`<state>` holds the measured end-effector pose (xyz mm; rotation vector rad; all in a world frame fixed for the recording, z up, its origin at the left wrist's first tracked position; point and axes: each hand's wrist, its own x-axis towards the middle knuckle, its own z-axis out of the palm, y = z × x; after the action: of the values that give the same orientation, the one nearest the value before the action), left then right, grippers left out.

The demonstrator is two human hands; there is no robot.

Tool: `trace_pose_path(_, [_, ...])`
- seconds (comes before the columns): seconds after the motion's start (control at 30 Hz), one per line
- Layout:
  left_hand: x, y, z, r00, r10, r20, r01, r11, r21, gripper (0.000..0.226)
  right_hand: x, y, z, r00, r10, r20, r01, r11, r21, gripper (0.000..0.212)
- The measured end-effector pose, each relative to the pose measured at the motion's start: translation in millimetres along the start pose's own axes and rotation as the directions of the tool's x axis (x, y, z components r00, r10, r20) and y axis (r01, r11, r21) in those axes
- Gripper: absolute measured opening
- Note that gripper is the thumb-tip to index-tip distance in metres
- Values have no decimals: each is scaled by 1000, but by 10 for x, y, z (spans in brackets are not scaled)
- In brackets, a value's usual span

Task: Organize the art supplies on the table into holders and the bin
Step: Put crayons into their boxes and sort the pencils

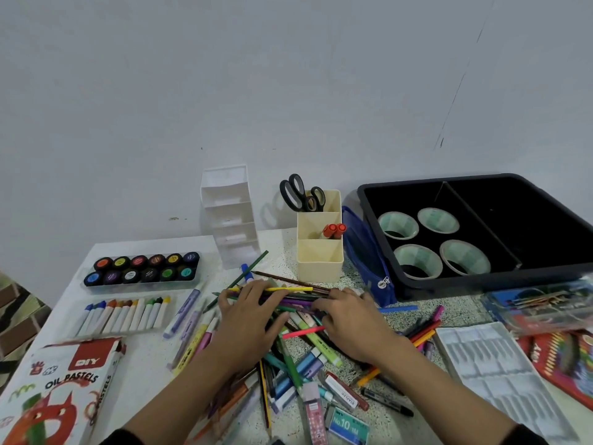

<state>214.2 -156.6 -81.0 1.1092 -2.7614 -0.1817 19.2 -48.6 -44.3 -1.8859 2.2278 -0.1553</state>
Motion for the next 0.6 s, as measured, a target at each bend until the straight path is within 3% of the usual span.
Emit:
trace_pose_path(0.23, [51,40,-47,997,-40,-60,37,998,-49,41,85,5,-93,998,36,-44,-35,999,35,30])
trace_pose_path(0.6, [53,42,-90,995,53,-80,-59,996,-73,32,185,-29,-181,987,125,-102,-119,991,58,7])
